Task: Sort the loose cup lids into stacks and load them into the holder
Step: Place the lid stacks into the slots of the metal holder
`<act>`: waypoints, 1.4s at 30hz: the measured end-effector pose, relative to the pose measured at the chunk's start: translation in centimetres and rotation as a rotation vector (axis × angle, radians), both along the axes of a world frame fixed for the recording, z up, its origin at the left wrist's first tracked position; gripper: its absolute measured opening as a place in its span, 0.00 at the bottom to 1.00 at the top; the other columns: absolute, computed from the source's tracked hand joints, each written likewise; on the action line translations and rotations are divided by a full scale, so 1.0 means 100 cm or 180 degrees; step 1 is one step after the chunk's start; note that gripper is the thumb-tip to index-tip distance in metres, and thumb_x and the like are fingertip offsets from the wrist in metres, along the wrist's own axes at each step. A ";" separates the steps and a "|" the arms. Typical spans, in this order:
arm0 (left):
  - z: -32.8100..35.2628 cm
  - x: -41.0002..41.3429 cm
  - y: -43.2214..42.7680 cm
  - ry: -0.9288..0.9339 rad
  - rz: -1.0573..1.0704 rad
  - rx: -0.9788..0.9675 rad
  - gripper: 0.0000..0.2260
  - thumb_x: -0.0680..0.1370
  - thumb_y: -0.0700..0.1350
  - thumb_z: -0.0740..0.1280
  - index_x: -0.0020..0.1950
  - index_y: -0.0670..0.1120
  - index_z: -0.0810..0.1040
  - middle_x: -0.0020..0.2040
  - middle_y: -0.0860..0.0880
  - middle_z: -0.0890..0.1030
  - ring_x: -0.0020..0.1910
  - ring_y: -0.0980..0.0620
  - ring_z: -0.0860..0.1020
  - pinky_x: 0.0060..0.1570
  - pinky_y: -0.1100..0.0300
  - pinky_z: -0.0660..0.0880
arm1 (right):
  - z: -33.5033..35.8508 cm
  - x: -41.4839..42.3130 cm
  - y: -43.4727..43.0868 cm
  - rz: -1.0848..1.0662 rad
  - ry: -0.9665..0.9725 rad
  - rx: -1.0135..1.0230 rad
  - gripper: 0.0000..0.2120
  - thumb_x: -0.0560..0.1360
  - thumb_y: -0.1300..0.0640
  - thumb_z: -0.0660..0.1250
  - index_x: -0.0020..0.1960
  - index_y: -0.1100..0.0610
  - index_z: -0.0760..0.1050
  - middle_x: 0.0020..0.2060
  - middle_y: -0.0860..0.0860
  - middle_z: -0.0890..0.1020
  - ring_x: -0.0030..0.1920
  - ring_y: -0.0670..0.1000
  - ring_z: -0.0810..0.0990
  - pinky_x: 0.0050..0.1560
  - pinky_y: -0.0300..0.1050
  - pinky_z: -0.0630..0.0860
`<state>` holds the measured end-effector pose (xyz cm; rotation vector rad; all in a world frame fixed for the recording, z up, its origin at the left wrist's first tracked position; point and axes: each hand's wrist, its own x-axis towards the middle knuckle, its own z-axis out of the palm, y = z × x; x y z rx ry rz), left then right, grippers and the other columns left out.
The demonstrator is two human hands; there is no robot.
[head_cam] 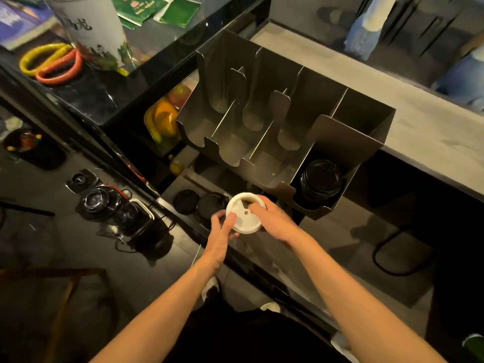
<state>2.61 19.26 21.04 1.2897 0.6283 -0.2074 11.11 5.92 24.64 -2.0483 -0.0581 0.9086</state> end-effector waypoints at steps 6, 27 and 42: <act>0.035 0.005 0.006 -0.0474 0.0181 0.0158 0.55 0.55 0.81 0.68 0.71 0.46 0.65 0.60 0.49 0.75 0.58 0.53 0.78 0.66 0.49 0.76 | 0.047 0.007 0.005 0.0432 -0.0550 -0.0215 0.18 0.80 0.37 0.55 0.66 0.40 0.66 0.54 0.48 0.79 0.51 0.48 0.79 0.58 0.54 0.79; 0.067 0.012 -0.008 -0.0491 0.0134 0.0160 0.55 0.49 0.83 0.67 0.67 0.52 0.67 0.63 0.48 0.76 0.62 0.48 0.78 0.67 0.47 0.74 | 0.106 0.004 -0.013 0.0562 -0.1039 -0.0655 0.20 0.81 0.35 0.48 0.67 0.41 0.68 0.48 0.47 0.80 0.47 0.49 0.79 0.56 0.51 0.78; 0.098 0.017 -0.009 -0.0994 -0.0008 0.0261 0.53 0.53 0.83 0.67 0.69 0.52 0.66 0.62 0.52 0.76 0.58 0.60 0.79 0.50 0.68 0.78 | 0.131 -0.006 -0.026 0.0114 -0.1533 -0.0273 0.22 0.79 0.33 0.53 0.71 0.36 0.64 0.47 0.37 0.78 0.47 0.44 0.79 0.51 0.39 0.76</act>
